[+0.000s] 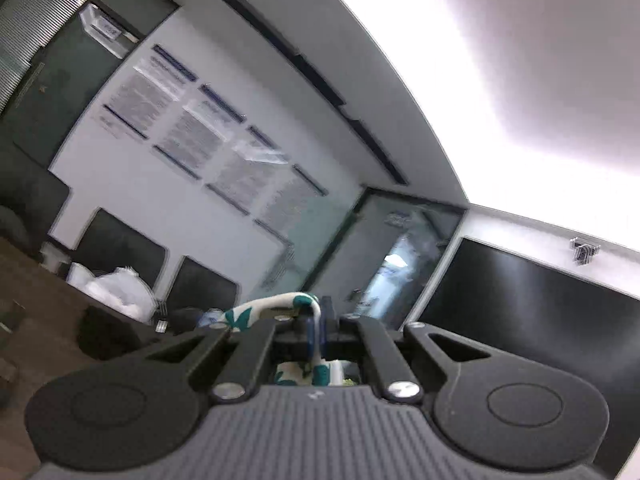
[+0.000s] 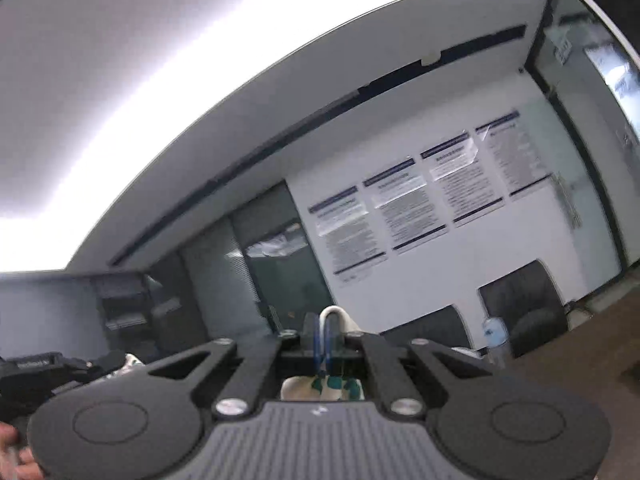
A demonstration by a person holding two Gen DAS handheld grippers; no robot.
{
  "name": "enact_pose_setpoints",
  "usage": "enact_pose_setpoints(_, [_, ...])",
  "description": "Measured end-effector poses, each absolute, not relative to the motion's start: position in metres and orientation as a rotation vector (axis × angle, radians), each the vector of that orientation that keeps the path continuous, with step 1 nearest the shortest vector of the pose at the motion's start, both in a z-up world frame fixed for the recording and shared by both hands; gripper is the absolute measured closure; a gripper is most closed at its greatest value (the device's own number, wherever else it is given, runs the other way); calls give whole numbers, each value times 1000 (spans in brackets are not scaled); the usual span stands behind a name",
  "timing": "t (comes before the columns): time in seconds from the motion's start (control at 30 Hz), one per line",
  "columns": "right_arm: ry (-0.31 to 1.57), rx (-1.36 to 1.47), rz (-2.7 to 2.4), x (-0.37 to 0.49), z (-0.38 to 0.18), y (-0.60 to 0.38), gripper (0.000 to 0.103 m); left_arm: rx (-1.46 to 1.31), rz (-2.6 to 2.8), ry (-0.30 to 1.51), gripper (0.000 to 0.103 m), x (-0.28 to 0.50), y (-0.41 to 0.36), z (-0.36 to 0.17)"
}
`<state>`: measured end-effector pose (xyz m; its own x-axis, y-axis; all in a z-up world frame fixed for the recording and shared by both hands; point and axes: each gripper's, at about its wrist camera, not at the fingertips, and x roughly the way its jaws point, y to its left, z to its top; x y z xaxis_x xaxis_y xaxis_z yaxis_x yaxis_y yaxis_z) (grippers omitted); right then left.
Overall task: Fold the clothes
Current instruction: 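Lift the dress high with both grippers and shake it out, then lay the dress flat on the table with both grippers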
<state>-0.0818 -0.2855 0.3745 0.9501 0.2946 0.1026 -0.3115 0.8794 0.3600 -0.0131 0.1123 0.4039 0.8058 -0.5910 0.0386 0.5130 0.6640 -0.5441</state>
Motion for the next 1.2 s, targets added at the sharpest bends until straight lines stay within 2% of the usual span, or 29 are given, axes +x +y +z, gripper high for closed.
enact_pose_setpoints(0.27, [121,283,151,41,369,-252,102,-565,-483,342,100,106,99,379])
enact_pose_setpoints(0.4, [123,272,86,92,386,-242,102,-592,-407,410,100,157,98,404])
enact_pose_setpoints(0.57, [-52,270,155,51,421,-252,102,-423,-489,187,100,103,91,449])
enact_pose_setpoints(0.7, [-7,207,163,24,399,-263,102,-291,-488,175,100,72,88,429])
enact_pose_setpoints(0.8, [102,166,168,12,359,-271,101,-261,-465,282,100,66,96,371])
enact_pose_setpoints(0.93, [371,109,188,-1,252,-272,101,-224,-436,529,100,51,103,246])
enact_pose_setpoints(1.0, [580,65,206,-7,181,-268,97,-213,-413,694,97,33,103,163])
enact_pose_setpoints(1.03, [692,43,223,-12,145,-266,91,-202,-388,752,97,22,102,130])
enact_pose_setpoints(1.1, [816,-8,249,-29,92,-260,90,-92,-331,818,97,-2,95,75])
enact_pose_setpoints(1.13, [834,-33,255,-38,74,-256,84,-63,-300,820,95,-13,92,58])
enact_pose_setpoints(1.2, [846,-65,273,-51,47,-250,66,-33,-266,772,66,-30,85,44])
